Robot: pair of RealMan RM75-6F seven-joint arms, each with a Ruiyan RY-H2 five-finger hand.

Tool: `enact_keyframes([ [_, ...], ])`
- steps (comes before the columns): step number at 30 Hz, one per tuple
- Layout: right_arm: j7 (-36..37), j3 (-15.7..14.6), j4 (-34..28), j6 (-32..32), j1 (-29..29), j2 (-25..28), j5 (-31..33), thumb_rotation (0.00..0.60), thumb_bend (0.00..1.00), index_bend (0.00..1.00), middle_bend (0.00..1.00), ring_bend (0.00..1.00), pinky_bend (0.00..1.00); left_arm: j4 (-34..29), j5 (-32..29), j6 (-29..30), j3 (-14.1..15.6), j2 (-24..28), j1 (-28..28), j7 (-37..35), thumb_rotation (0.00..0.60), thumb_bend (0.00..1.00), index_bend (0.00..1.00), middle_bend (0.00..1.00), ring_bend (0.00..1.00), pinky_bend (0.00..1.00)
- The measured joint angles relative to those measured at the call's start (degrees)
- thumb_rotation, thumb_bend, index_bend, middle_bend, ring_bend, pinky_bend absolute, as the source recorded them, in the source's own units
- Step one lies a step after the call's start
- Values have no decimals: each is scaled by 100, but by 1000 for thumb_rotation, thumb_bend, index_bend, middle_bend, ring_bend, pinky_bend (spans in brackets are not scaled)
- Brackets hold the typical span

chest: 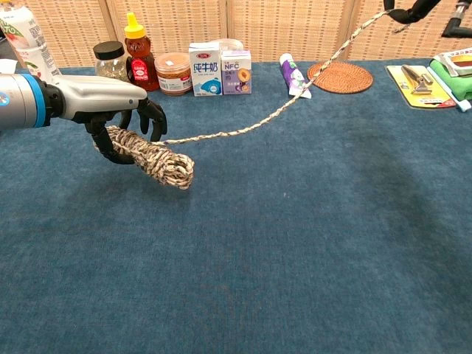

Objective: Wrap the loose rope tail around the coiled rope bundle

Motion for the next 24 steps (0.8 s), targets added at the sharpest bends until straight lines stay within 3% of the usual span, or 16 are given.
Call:
enact_keyframes([
  [9,478,-361,420,-148,-5,-458,-252,600,493,563,0,0,0,-168,475,156,-82,57,-18,-1579,600,291,481,280,318,456],
  [15,583,-590,495,-161,-44,-637,-452,600,495,564,0,0,0,-218,448,192,-253,43,-69,-2324,600,294,487,280,316,456],
  [24,755,-1004,340,-170,-232,-671,-1111,600,494,573,0,0,0,-113,-335,310,-628,-156,-76,-2193,600,294,492,282,315,456],
])
